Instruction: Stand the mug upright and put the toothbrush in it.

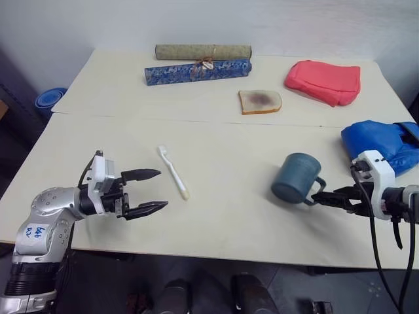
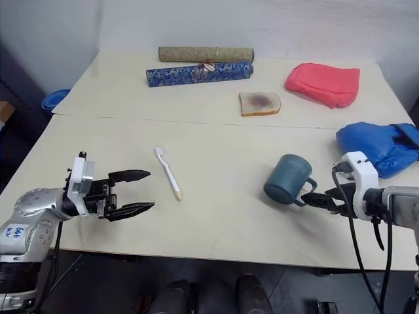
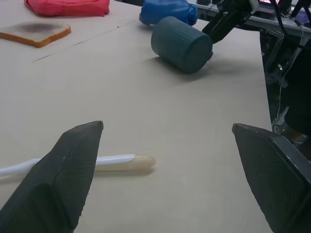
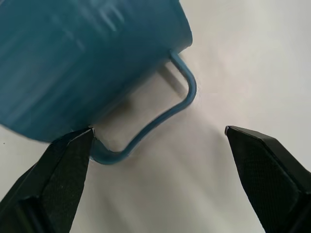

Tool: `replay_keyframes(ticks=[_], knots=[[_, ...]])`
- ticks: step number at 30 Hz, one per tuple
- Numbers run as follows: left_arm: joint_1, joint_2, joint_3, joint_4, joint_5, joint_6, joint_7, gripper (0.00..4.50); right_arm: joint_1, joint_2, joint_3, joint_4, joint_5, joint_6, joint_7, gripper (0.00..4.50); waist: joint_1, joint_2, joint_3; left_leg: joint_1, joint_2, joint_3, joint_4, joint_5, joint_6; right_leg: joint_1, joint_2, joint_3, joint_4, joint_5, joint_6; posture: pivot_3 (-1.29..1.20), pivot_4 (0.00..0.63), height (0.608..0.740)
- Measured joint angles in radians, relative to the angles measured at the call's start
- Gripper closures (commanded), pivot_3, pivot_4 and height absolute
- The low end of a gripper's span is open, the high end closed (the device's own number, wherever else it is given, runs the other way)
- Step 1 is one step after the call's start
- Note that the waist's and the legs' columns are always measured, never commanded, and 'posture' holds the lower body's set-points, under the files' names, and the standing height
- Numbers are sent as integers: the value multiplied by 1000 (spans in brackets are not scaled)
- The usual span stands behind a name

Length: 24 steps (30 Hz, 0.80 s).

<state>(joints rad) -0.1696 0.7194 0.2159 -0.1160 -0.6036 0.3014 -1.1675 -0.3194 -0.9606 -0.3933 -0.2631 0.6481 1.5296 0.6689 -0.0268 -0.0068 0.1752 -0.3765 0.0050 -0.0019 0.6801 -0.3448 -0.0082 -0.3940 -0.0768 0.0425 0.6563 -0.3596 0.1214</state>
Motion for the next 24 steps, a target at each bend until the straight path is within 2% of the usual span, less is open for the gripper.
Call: replay_keyframes(ticks=[6,12,17,20,24], knots=[[18,0,5,-6,0,5,11,0,-68,5,12,66,-2,66,-27,21,-1,0,0,0,0,0,0,0,0,0,0,0,-1,0,0,0,150,740],[12,-1,3,-33,0,5,23,0,-109,21,112,152,13,80,-121,21,-1,0,0,0,0,0,0,0,0,0,0,0,0,0,0,0,150,740],[34,-3,10,-65,-2,5,42,0,-179,-9,201,222,54,81,-186,21,-2,-3,-2,0,-1,-1,1,0,1,1,-1,0,-2,0,0,0,150,740],[61,-8,14,-77,-3,5,52,0,-235,40,202,282,65,81,-255,615,-5,-5,-3,1,0,-1,1,0,1,2,-1,0,-3,0,0,0,150,740],[63,-12,14,-79,-4,3,53,0,-264,75,203,315,93,77,-318,1974,-8,-8,-5,1,1,-1,0,0,1,2,0,-1,-3,0,0,0,150,740]])
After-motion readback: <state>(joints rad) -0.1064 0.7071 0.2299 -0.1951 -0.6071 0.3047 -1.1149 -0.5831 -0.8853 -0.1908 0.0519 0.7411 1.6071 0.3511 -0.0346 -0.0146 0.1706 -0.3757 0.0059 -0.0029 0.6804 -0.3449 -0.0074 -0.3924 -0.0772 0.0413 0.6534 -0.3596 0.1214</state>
